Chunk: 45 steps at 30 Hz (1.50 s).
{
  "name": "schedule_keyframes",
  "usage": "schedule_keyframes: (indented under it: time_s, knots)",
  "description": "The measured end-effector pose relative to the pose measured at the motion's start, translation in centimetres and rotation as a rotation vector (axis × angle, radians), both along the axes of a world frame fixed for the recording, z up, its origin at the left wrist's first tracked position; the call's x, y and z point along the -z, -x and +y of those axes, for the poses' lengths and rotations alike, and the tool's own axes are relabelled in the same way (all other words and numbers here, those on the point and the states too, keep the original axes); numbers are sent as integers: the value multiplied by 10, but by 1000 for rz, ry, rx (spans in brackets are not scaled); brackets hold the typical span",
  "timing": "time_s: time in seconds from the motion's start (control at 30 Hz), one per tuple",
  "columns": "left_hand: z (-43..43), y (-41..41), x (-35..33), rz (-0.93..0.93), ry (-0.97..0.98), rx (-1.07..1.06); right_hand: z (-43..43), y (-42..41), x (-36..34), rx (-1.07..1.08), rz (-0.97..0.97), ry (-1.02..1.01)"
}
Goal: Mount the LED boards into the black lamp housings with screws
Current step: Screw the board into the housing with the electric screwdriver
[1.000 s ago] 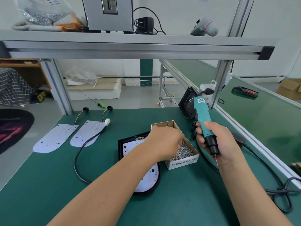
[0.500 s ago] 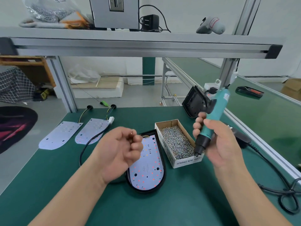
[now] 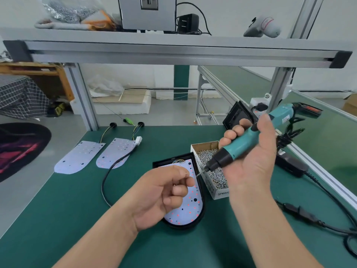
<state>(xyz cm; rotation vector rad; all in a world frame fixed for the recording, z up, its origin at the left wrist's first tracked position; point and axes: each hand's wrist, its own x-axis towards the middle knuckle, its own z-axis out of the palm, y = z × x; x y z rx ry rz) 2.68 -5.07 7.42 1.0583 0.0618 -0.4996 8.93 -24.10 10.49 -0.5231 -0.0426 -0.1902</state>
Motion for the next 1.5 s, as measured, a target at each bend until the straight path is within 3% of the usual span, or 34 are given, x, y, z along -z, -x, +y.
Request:
schedule_keyframes:
  time_s: [0.9,1.2,1.5]
  knots:
    - [-8,3,10,-196,-175,-5,-11,8,16,6,-82,-94]
    - [-14,6,14,-78,-45,-9,-8,11,15,39,-87,-27]
    - [-16,5,17,-64,-57,-1,-8,13,15,51,-107,0]
